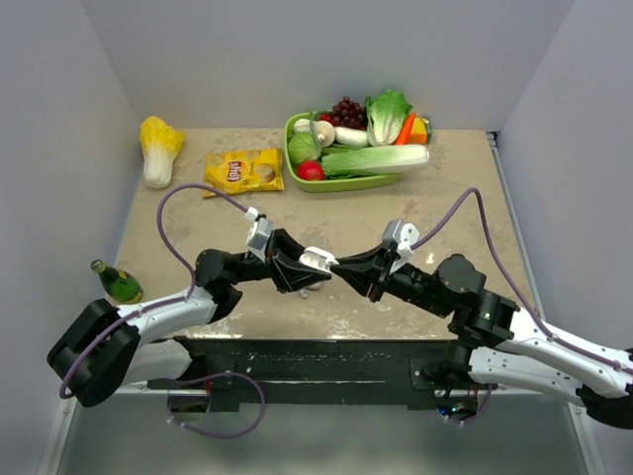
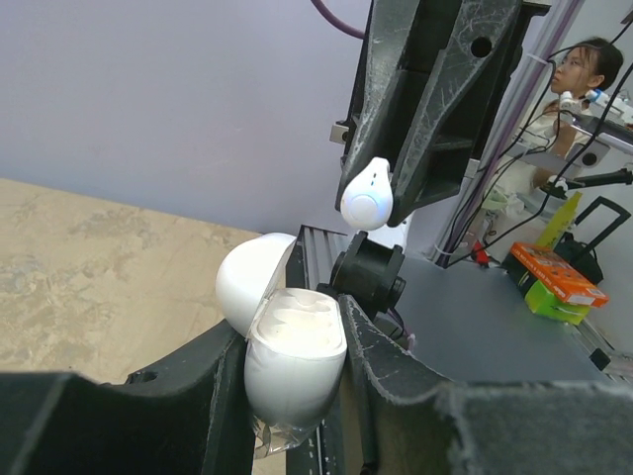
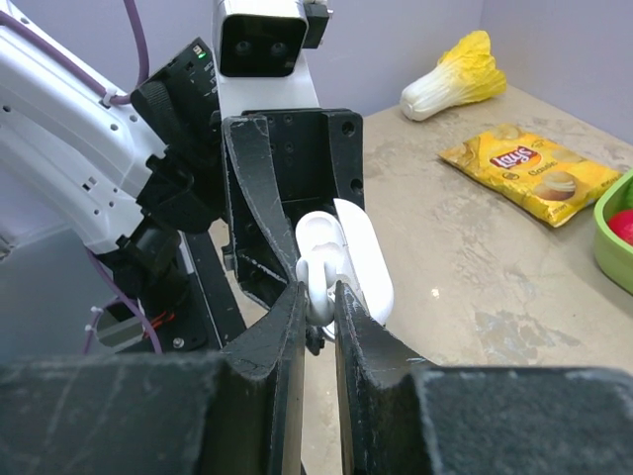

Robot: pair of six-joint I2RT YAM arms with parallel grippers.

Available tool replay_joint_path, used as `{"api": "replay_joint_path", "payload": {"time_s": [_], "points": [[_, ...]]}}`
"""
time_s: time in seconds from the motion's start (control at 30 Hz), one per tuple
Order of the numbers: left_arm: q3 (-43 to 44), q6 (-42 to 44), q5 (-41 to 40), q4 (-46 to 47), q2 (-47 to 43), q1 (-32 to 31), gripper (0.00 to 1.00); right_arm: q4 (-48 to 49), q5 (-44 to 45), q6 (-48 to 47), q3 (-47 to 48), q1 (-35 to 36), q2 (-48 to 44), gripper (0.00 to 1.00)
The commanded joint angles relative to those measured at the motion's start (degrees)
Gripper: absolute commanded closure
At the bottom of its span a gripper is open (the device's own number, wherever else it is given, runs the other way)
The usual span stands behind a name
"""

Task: Insert the wireless bluetooth earbuds into the charging case
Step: Place the earbud in the charging case.

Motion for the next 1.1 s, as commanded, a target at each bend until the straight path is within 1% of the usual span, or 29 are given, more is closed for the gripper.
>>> {"api": "replay_joint_path", "payload": {"time_s": [0.0,0.33,0.67,1.07], "points": [[1.87,2.04,-2.01,32.63,0.07,0.15,1.00,1.62,-1.32,0.20,-0.57,0.39,0.62,1.00],[3.45,0.73,-1.31,33.33,0.07,0.15,1.00,0.57,0.00,0.82,-0.75,0.48,2.64,1.00],[2.14,-0.59,-0.52,35.36,0.15,0.15,1.00,0.48,3.60,1.17,0.04,0.39,4.22,1.00],[0.64,-0.60,0.27,35.44,-1.16,0.06,1.00,0.48,6.67,1.43,0.48,0.39,5.02,1.00]]}}
